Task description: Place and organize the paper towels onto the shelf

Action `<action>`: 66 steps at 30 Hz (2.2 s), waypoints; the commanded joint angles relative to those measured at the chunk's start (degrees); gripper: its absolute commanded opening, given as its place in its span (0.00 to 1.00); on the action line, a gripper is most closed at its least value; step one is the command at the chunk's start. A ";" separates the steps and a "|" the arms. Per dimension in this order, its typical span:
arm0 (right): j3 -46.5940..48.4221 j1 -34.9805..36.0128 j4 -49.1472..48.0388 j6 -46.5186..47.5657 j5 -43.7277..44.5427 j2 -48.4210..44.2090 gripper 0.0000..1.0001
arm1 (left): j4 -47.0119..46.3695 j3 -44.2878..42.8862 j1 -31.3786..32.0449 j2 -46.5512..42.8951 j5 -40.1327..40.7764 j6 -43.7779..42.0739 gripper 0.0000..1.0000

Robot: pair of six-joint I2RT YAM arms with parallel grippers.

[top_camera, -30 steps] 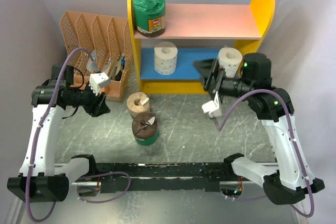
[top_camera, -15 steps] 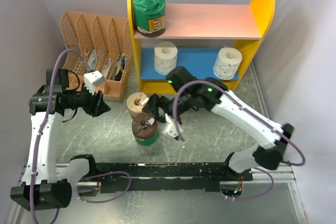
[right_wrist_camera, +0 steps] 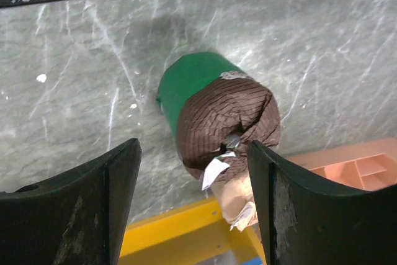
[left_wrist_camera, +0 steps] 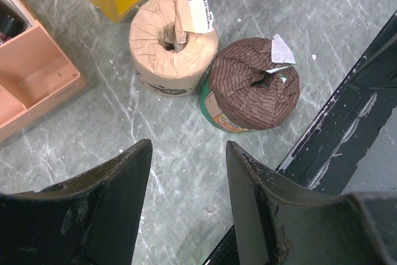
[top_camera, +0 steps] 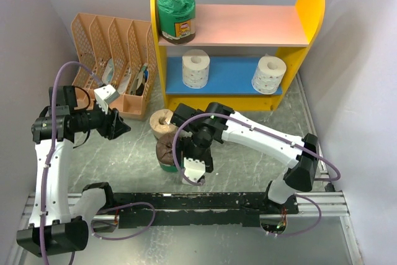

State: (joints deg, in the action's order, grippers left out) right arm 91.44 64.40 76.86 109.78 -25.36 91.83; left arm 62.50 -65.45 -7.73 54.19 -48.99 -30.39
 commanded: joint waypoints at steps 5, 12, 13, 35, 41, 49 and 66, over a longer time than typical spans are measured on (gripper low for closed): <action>1.12 -0.30 2.06 0.91 6.21 4.00 0.66 | -1.42 0.83 -2.03 -1.87 -5.99 -1.01 0.62; 3.11 -0.46 -0.05 2.30 5.90 7.55 0.66 | -2.41 1.31 -2.74 -2.17 -6.05 -0.15 0.64; 3.38 -0.42 -0.32 2.41 5.97 8.15 0.66 | -2.31 1.29 -2.92 -2.21 -6.18 -0.27 0.64; 9.85 -4.26 0.88 6.44 6.37 19.22 0.63 | -1.87 1.52 -3.87 -2.98 -7.71 -1.48 0.64; 11.93 -4.31 2.02 6.75 6.46 21.86 0.62 | -1.59 1.49 -4.07 -3.05 -8.08 -1.86 0.64; 9.94 -4.31 2.16 5.65 6.85 21.79 0.60 | -1.46 1.47 -4.39 -3.24 -8.57 -2.29 0.63; 7.77 -3.87 2.21 4.57 7.72 21.47 0.41 | -1.26 1.47 -4.67 -4.82 -8.92 -2.61 0.63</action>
State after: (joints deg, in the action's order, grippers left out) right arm 99.15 60.34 77.67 114.65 -18.39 113.36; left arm 61.52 -64.16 -11.60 50.17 -55.72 -31.57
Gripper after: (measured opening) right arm 0.417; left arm 0.634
